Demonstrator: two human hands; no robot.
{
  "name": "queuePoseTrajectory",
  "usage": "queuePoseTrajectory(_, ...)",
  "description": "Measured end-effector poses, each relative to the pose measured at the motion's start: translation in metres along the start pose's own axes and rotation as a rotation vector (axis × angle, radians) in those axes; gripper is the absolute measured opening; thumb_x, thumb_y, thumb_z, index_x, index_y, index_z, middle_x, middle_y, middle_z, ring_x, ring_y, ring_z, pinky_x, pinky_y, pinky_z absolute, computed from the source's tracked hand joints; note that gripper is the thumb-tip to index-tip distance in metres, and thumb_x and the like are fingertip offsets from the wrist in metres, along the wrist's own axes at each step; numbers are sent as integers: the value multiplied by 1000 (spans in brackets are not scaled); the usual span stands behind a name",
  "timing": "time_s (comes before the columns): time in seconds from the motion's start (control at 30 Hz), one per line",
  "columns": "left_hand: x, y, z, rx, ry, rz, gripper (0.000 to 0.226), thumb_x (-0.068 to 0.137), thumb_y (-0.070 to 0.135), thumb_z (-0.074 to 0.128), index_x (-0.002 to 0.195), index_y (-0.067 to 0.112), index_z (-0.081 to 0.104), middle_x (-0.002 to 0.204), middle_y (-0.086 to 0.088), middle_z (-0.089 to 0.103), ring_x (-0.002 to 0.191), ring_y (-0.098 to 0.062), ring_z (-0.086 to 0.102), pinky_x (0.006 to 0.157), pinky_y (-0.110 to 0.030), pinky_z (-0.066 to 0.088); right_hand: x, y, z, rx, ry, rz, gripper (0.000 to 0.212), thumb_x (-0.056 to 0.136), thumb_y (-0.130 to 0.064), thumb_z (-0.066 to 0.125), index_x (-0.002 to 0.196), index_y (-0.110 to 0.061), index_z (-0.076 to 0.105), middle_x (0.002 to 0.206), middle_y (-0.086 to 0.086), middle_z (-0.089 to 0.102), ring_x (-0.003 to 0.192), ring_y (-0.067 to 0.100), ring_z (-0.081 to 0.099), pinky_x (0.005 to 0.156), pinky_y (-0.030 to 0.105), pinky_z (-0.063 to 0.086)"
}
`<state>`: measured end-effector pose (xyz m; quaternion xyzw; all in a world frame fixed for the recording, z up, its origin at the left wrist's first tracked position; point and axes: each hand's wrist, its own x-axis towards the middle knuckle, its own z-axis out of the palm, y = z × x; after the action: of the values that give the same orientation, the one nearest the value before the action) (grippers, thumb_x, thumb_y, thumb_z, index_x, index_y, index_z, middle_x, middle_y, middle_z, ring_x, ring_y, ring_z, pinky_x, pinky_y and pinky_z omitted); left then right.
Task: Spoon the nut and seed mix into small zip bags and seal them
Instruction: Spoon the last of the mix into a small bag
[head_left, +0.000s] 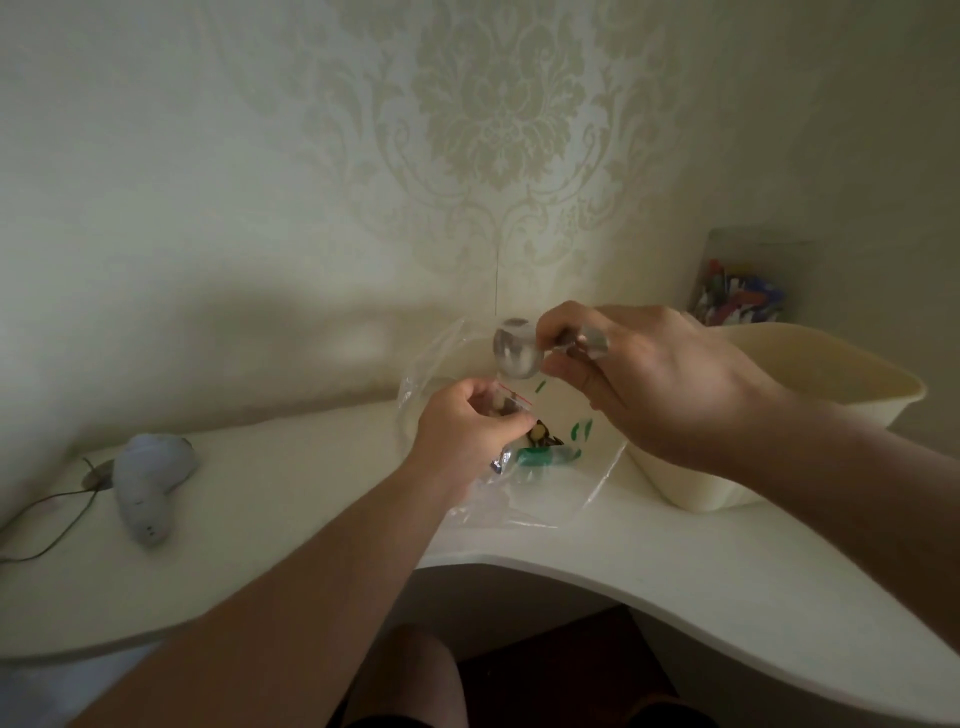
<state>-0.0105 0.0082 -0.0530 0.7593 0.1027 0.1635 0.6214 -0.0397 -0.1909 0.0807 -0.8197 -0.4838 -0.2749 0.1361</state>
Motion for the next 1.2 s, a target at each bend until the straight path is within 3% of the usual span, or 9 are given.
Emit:
queuePoseTrajectory(0.27, 2, 4, -6, 90, -55, -75, 15, 82, 25, 84, 89, 14, 77, 72, 2, 65, 67, -11, 60, 66, -26, 46, -16, 13, 19, 40, -92, 318, 44, 101, -55, 32, 109, -19, 55, 79, -3, 64, 60, 17, 66, 61, 46, 58)
queuePoseTrajectory(0.47, 4, 8, -3, 279, -113, -165, 13, 83, 29, 81, 79, 16, 78, 68, 2, 72, 59, -14, 63, 57, -23, 49, -34, 18, 41, 86, -207, 472, 23, 108, -47, 38, 100, -27, 47, 84, -6, 59, 68, 12, 63, 68, 43, 58)
queuePoseTrajectory(0.57, 6, 5, 1, 422, -160, -123, 24, 80, 28, 76, 59, 20, 66, 63, 5, 69, 59, -14, 62, 59, -25, 46, -37, 15, 41, 89, -154, 459, 26, 109, -45, 38, 99, -24, 50, 80, -5, 58, 65, 14, 60, 64, 39, 54)
queuePoseTrajectory(0.67, 4, 4, 5, 602, -179, -60, 18, 74, 30, 73, 70, 15, 64, 66, 0, 68, 65, -16, 64, 60, -31, 50, -39, 13, 42, 116, -99, 438, 26, 109, -42, 39, 97, -21, 50, 84, -7, 56, 71, 7, 56, 59, 19, 40)
queuePoseTrajectory(0.83, 3, 5, 9, 673, -173, -8, 14, 78, 26, 77, 69, 20, 67, 67, 1, 66, 68, -15, 63, 55, -24, 42, -45, 15, 45, 192, -84, 485, 34, 106, -47, 35, 98, -19, 54, 86, -1, 64, 72, 20, 66, 71, 46, 55)
queuePoseTrajectory(0.93, 5, 7, 7, 513, -112, -55, 7, 78, 21, 79, 83, 17, 77, 72, 2, 72, 66, -12, 64, 58, -22, 45, -50, 18, 45, 227, -62, 542, 29, 108, -44, 37, 103, -21, 55, 87, -4, 66, 75, 18, 68, 74, 48, 57)
queuePoseTrajectory(1.03, 10, 20, 6, 327, -44, -95, 31, 74, 19, 76, 102, 5, 76, 86, -8, 78, 64, -18, 63, 56, -31, 51, -53, 19, 47, 261, -48, 598, 29, 108, -47, 36, 105, -24, 54, 86, -5, 68, 74, 16, 69, 74, 48, 58)
queuePoseTrajectory(1.1, 10, 31, 6, 311, -42, -49, 38, 67, 26, 73, 102, 13, 78, 86, 2, 77, 67, -17, 65, 57, -32, 51, -55, 19, 50, 292, -27, 633, 29, 108, -46, 37, 105, -24, 54, 86, -4, 68, 74, 16, 69, 73, 49, 59)
queuePoseTrajectory(1.2, 11, 39, 8, 355, -68, -8, 18, 72, 20, 77, 89, 28, 79, 75, 10, 72, 66, -15, 64, 58, -24, 47, -60, 18, 54, 343, 19, 673, 28, 109, -45, 38, 102, -26, 56, 86, -4, 69, 75, 14, 69, 74, 48, 60)
